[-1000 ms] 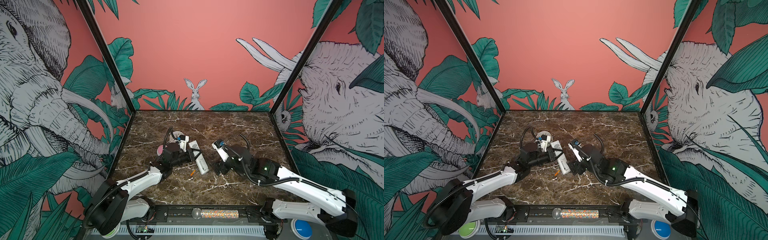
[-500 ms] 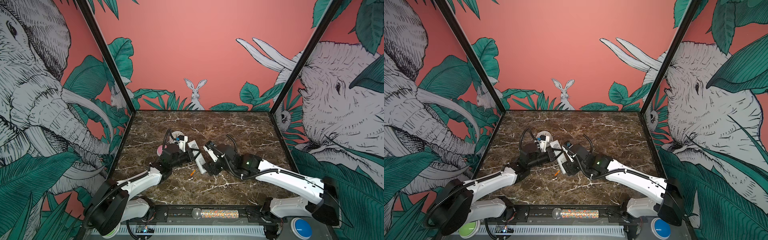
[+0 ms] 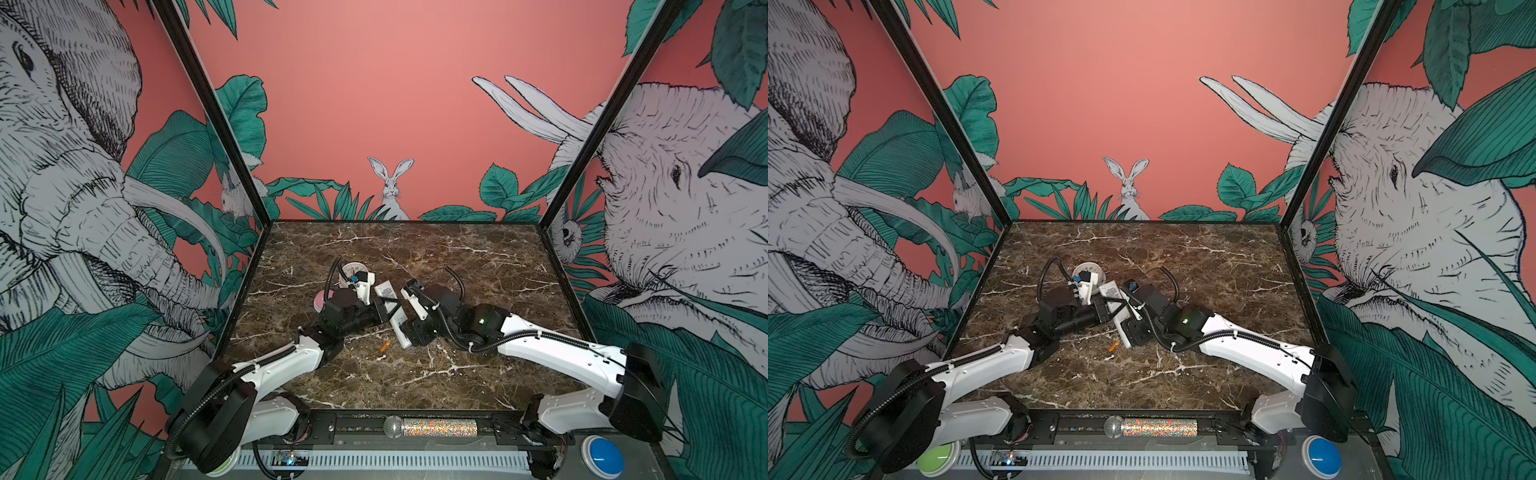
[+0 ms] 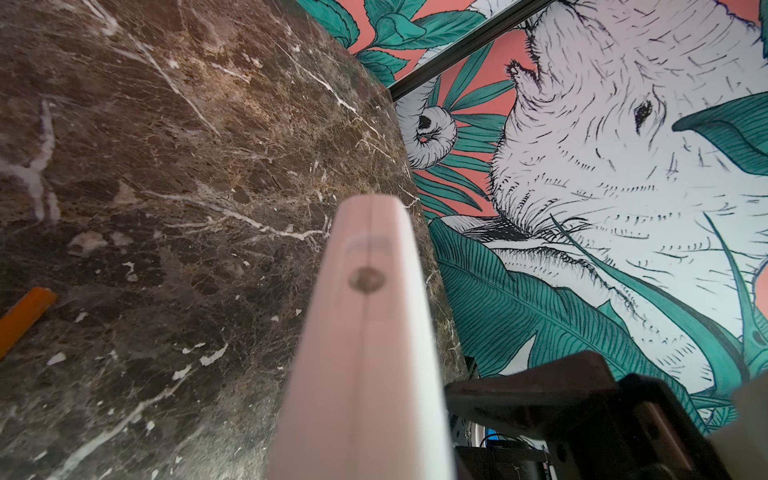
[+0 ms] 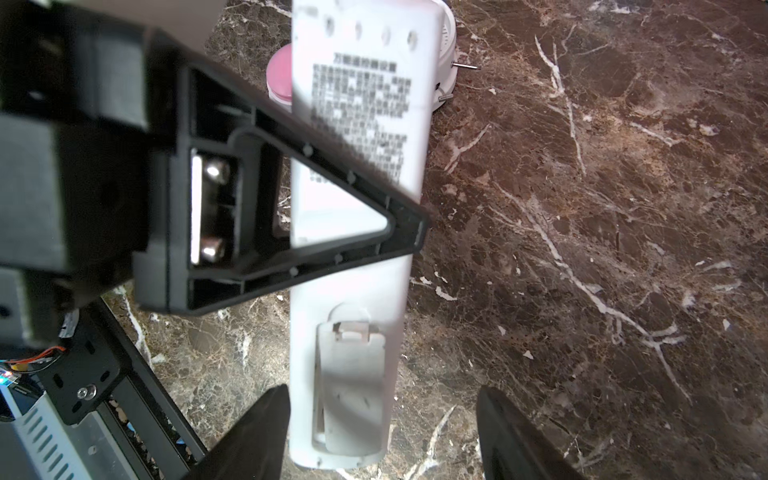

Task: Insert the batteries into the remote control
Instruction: 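Move the right gripper back toward the battery cover end of the remote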

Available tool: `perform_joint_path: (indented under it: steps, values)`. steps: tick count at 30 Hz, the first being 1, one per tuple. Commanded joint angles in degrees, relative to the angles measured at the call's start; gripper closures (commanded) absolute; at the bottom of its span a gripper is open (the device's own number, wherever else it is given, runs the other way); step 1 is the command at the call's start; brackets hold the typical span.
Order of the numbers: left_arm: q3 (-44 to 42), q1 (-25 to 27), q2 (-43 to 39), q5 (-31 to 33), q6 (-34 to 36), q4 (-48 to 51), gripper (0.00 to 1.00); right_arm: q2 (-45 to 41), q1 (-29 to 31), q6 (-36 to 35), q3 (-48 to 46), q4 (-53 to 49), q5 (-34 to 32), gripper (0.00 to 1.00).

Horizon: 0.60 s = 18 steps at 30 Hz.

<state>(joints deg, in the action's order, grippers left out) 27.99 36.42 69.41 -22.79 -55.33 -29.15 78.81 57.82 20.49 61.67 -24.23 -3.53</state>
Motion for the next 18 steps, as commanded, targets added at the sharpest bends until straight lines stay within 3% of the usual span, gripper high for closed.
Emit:
perform_joint_path:
  steps: [1, 18]
  values:
    - [-0.48, -0.26, -1.41, 0.46, -0.46, -2.84, 1.0, 0.44, -0.5, 0.82, 0.64, 2.32, 0.84, 0.3]
    - [-0.92, -0.32, -0.76, 0.29, -0.81, -3.73, 1.0, 1.33, -0.93, 1.75, -0.19, 3.8, 2.39, 0.35]
